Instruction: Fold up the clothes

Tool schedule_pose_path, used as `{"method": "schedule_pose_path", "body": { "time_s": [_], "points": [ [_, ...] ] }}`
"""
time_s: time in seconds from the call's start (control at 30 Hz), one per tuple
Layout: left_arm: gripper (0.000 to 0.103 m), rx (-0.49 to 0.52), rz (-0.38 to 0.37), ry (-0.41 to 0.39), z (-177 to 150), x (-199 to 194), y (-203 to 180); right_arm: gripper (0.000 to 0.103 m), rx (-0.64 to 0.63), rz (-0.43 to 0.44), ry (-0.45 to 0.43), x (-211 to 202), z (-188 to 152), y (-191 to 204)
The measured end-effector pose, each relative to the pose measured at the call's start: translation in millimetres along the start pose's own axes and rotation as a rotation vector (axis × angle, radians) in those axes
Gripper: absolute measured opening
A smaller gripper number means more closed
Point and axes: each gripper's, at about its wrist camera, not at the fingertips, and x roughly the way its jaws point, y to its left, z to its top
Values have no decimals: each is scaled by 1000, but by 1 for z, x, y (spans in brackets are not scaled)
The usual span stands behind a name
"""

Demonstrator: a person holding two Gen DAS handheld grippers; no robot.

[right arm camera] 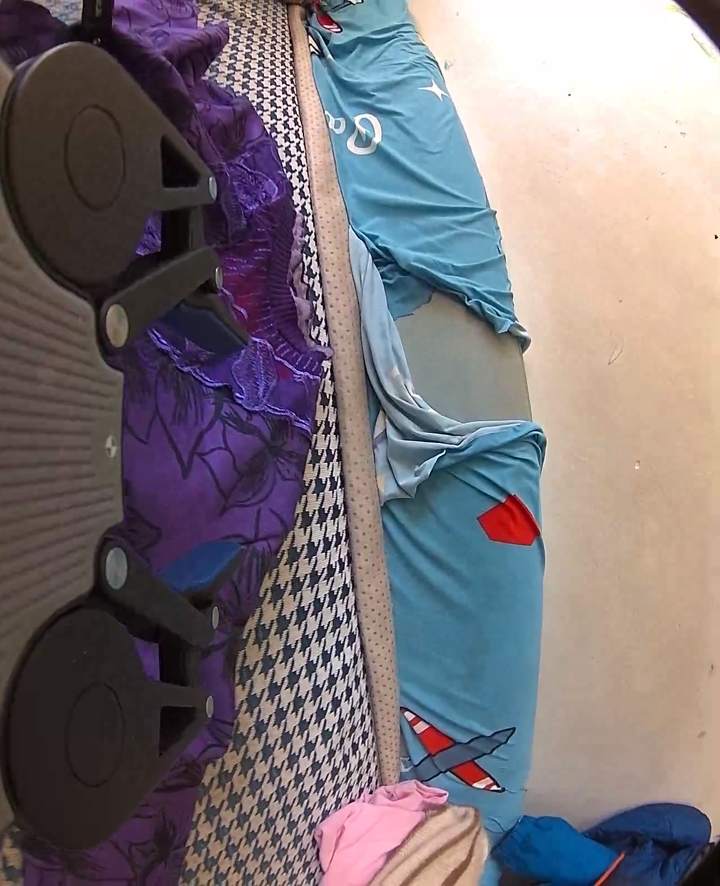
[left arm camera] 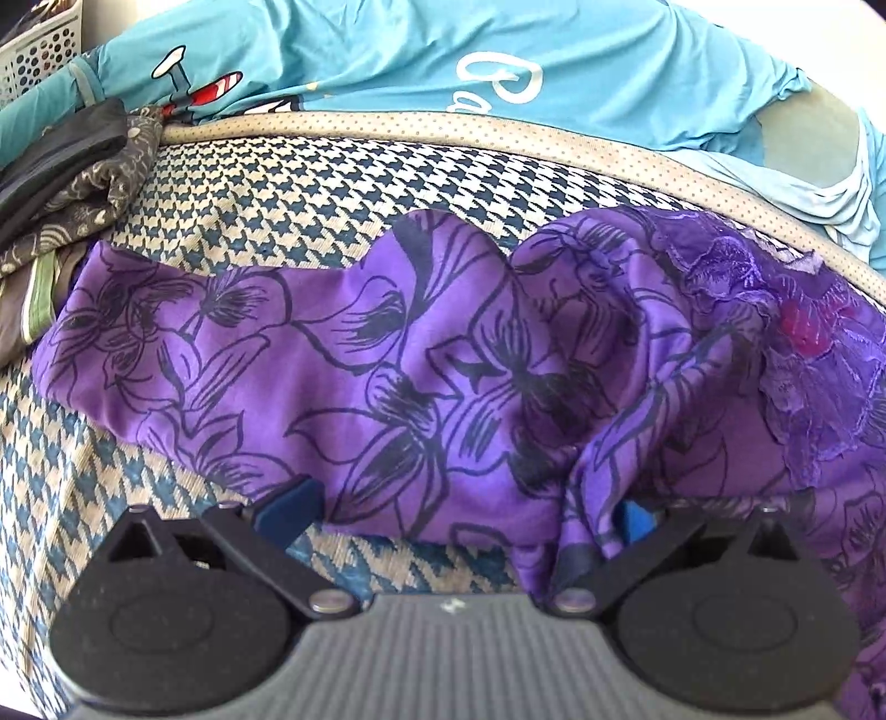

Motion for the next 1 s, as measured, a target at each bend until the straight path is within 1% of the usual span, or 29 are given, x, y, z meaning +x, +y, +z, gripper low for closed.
{"method": "schedule_pose_path", "body": {
  "time_s": [0.13,0.2,0.27,0.37,0.43,0.6,0.8,1.0],
  "points": [
    [103,-14,-26,2,-3,-1,7,79,32,-3,29,-16,-6,1],
    [103,-17,-36,0,-4,-2,10,81,44,4,28,-24,-11,0],
    [103,-3,-43,-7,-6,-2,11,82,58,-4,36,-29,-16,0],
    [103,14,-52,-17,-10,-4,13,82,81,-29,61,-35,-24,-1],
    [103,18,-60,-21,-12,-5,15,82,108,-31,73,-39,-29,-4],
    [103,-3,-84,-12,-18,-9,22,82,159,-36,91,-48,-41,-7],
    [103,15,-82,-21,-27,-15,26,83,174,-39,125,-52,-52,-5],
    [103,3,-90,-18,-33,-21,31,83,188,-34,166,-51,-60,-6]
  ]
}}
